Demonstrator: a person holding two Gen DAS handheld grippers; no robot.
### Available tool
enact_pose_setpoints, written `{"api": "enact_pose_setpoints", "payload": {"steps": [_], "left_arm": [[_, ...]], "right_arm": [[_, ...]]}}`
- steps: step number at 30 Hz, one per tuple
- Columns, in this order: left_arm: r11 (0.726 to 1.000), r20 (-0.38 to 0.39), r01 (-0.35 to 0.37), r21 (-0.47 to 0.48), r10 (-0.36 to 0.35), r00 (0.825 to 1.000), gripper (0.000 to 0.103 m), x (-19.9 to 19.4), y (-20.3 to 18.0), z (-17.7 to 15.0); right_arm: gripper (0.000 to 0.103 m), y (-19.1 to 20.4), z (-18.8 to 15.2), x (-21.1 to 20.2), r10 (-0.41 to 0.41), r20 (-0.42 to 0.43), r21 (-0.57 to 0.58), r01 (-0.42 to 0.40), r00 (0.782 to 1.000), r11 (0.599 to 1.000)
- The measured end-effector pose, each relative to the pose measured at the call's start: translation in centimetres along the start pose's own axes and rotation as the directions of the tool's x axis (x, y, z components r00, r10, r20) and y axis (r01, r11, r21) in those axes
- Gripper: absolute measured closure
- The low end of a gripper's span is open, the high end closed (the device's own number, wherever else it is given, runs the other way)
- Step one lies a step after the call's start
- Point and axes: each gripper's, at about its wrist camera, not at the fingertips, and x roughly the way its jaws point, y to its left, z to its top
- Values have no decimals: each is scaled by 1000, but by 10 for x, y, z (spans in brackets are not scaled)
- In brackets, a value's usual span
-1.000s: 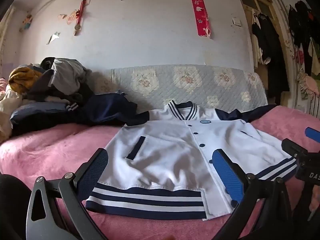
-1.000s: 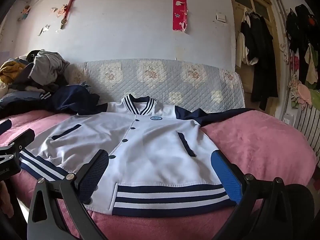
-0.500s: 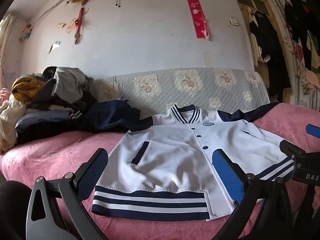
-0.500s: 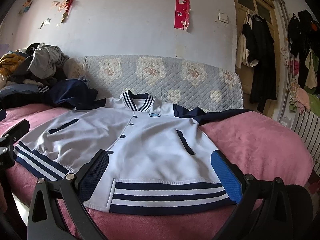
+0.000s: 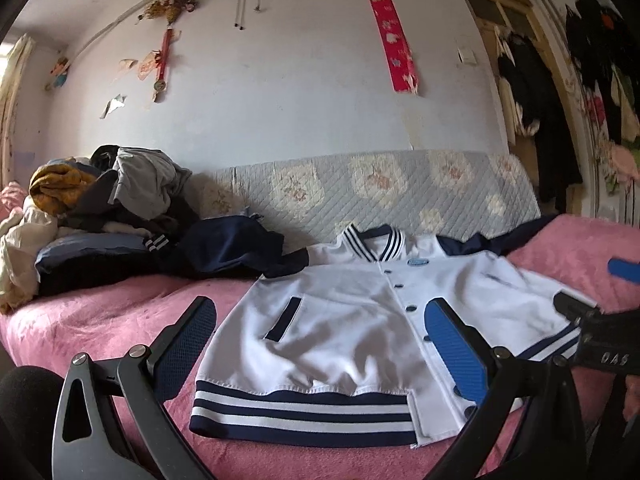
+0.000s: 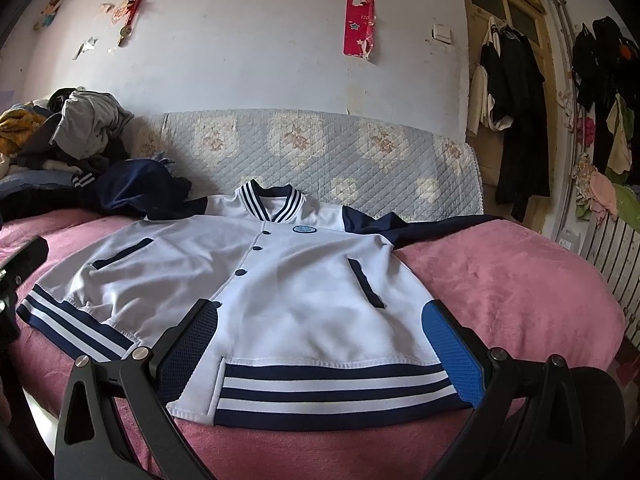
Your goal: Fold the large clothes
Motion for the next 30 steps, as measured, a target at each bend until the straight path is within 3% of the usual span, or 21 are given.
{"api": "enact_pose_setpoints", "payload": {"steps": [5, 12, 17, 27, 30], "left_arm": [[1000, 0, -20, -8, 20, 1000, 0, 1, 3, -2], [999, 27, 17, -31, -16, 999, 0, -3, 4, -3], [997, 57, -76, 0, 75, 995, 0, -6, -4, -5], [998, 60, -44, -53, 48, 997, 0, -6, 7, -4], [995, 54, -78, -68, 81, 995, 0, -5, 9, -3]], "right_arm": [[0, -1, 0, 0, -1, 3, 5, 1, 1000, 1000], [0, -1, 0, -1, -2, -2, -1, 2, 1000, 1000], [0, -2, -2, -3, -7, 6, 8, 7, 1000, 1000], [0, -2, 0, -8, -3, 41, 12, 3, 999, 1000], [0, -1, 0, -10, -1, 38, 14, 0, 999, 1000]]}}
